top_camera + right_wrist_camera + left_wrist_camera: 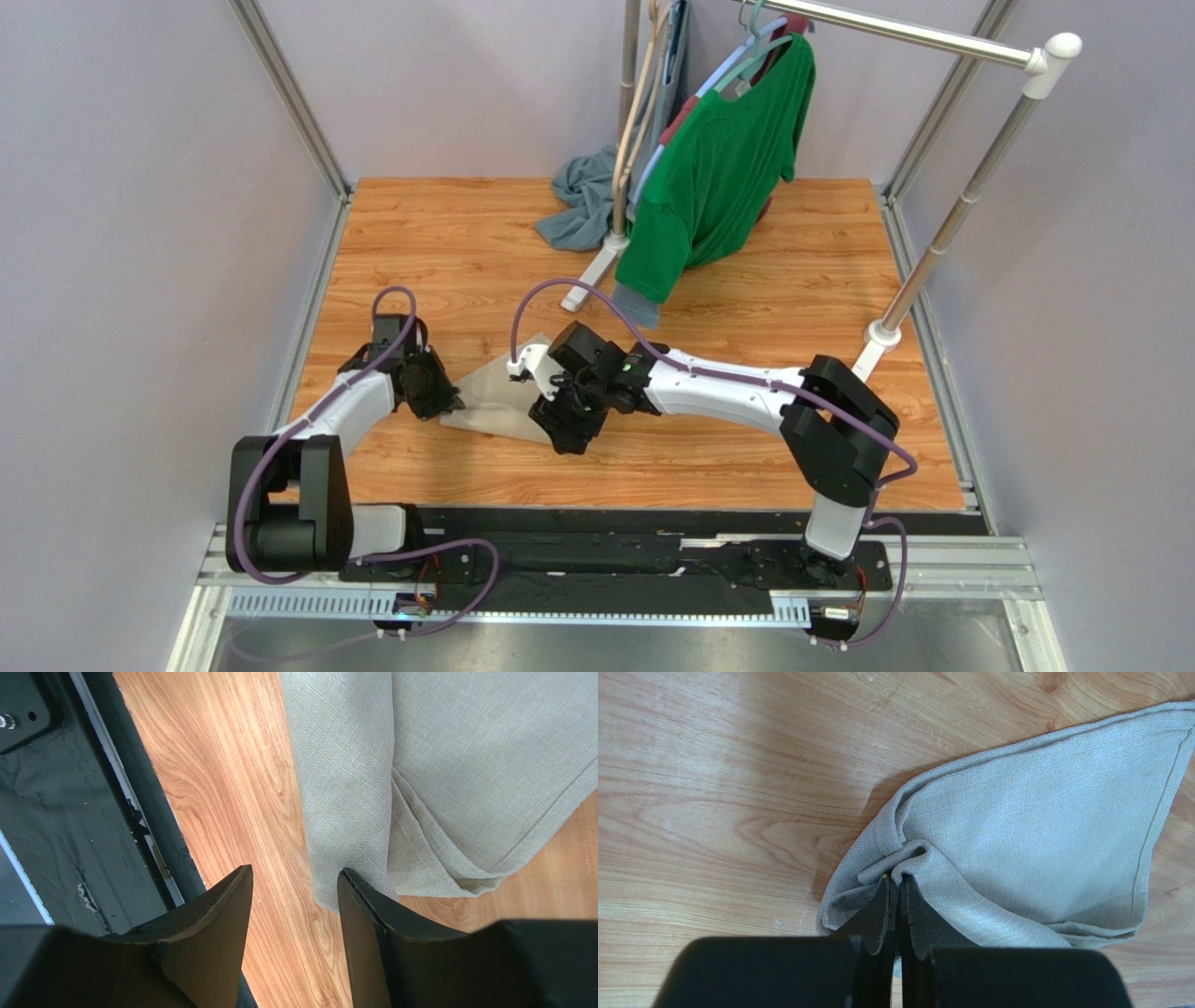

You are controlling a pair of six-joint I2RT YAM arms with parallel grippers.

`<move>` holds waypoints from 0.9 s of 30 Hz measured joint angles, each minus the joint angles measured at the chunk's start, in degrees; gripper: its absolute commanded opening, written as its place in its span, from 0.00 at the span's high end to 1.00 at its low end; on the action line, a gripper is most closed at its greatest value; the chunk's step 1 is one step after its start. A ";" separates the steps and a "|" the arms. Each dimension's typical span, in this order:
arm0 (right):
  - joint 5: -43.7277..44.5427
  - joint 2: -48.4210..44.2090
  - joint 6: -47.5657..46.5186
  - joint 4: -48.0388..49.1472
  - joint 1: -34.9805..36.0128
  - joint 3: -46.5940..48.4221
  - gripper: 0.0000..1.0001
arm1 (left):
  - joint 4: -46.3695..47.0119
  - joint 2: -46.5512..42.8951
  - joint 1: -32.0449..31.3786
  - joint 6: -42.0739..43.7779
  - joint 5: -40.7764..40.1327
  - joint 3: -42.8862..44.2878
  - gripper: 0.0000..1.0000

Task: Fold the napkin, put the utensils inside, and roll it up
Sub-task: Roll the napkin with the utensil

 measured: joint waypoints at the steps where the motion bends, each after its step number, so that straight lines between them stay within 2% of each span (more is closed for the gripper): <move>1: 0.15 -0.50 -0.24 0.28 0.20 -0.09 0.46 | 0.00 0.00 0.00 0.00 0.00 0.00 1.00; 12: 1.25 -2.01 -2.56 2.69 1.53 -0.09 0.46 | 0.00 0.00 0.00 0.00 0.02 0.00 1.00; 27: 6.93 2.12 -5.60 7.06 2.19 -1.11 0.46 | 0.00 0.00 0.02 0.00 0.04 0.00 1.00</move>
